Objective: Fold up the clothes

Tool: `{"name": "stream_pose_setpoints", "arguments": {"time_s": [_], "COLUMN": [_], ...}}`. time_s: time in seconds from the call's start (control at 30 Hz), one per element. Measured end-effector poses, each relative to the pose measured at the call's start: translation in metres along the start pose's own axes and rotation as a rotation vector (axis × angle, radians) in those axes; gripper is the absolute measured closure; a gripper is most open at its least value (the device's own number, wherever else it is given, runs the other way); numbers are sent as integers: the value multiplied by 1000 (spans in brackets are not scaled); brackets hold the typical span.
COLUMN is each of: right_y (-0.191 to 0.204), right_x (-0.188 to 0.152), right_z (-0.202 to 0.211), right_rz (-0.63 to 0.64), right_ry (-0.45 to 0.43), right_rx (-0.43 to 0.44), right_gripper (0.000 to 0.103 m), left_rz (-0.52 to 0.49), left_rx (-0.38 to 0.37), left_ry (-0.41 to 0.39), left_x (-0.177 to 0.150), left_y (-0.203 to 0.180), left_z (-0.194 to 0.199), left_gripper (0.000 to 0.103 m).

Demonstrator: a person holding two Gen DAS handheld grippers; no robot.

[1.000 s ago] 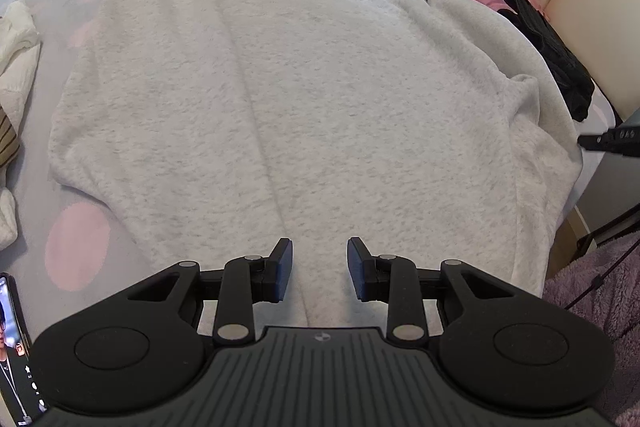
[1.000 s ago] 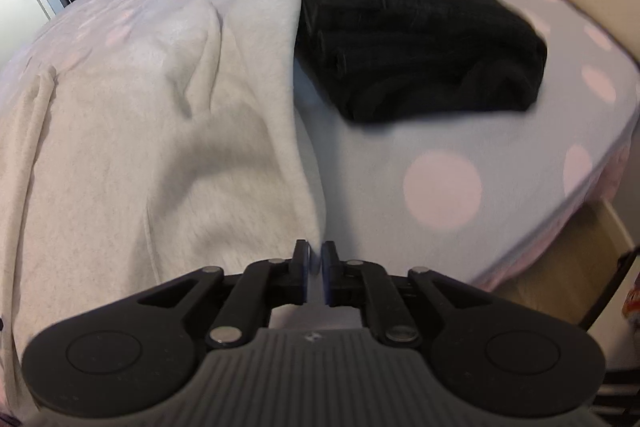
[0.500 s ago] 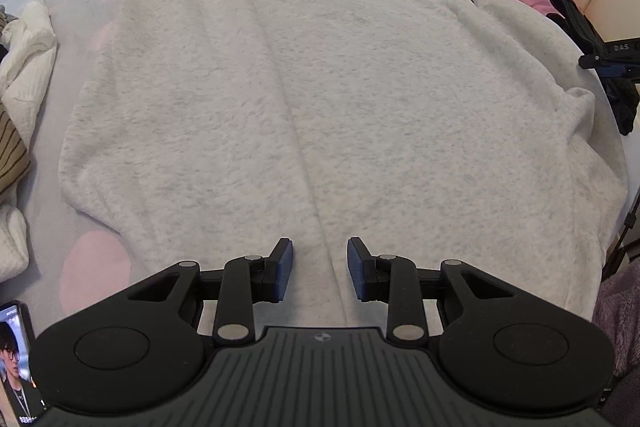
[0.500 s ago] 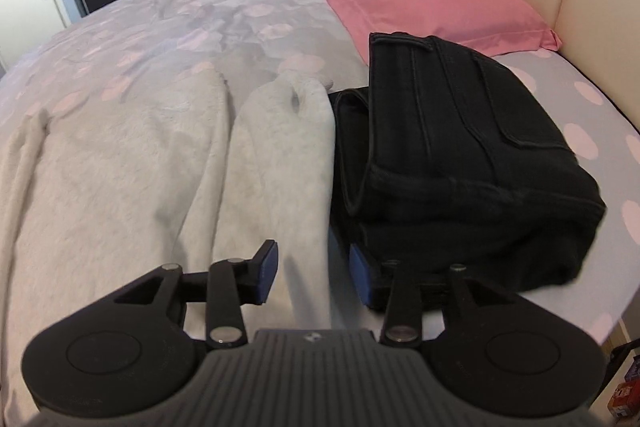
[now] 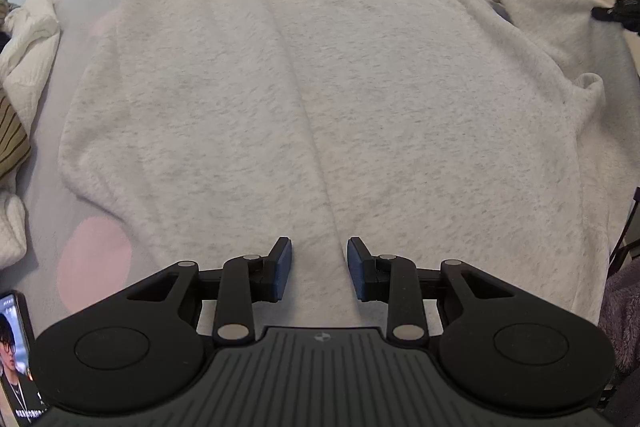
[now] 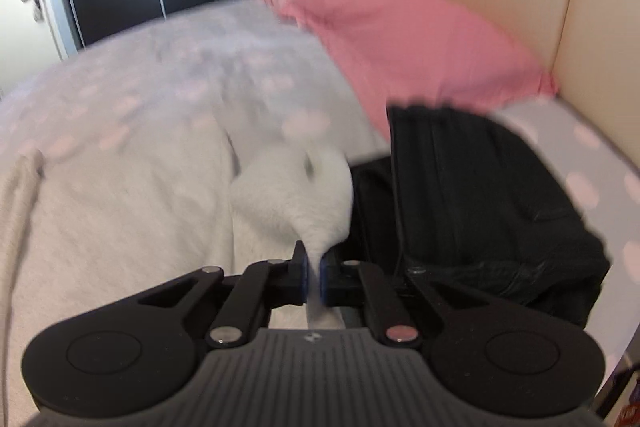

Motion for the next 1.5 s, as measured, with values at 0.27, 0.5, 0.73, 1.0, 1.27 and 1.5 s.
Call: {"name": "stream_pose_setpoints", "arguments": {"time_s": [0.27, 0.5, 0.73, 1.0, 1.27, 1.5], "right_y": [62, 128, 152, 134, 120, 113], "right_x": [-6, -97, -201, -203, -154, -125], "right_z": [137, 166, 158, 147, 125, 96], "right_rz": [265, 648, 964, 947, 684, 388], "right_ry": [-324, -141, 84, 183, 163, 242], "right_rx": [287, 550, 641, 619, 486, 469], "right_gripper": [96, 96, 95, 58, 50, 43], "left_rz": [7, -20, -54, -84, -79, -85], "left_rx": [11, 49, 59, 72, 78, 79], "left_ry": [-25, -52, -50, -52, -66, -52], "left_x": [-3, -6, -8, -12, -11, -12], "left_y": [-1, -6, -18, -30, -33, -31], "left_z": [16, 30, 37, 45, 46, 42], "left_gripper": [75, 75, 75, 73, 73, 73]}}
Point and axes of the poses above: each gripper's, at about its wrist camera, not at the fingertips, and z roughly against the way its jaws point, y to its left, x to its top, the point moved 5 cm from there along -z, roughly the way its jaws point, and after that the axes turned 15 degrees about -x, right-handed, at the moved point
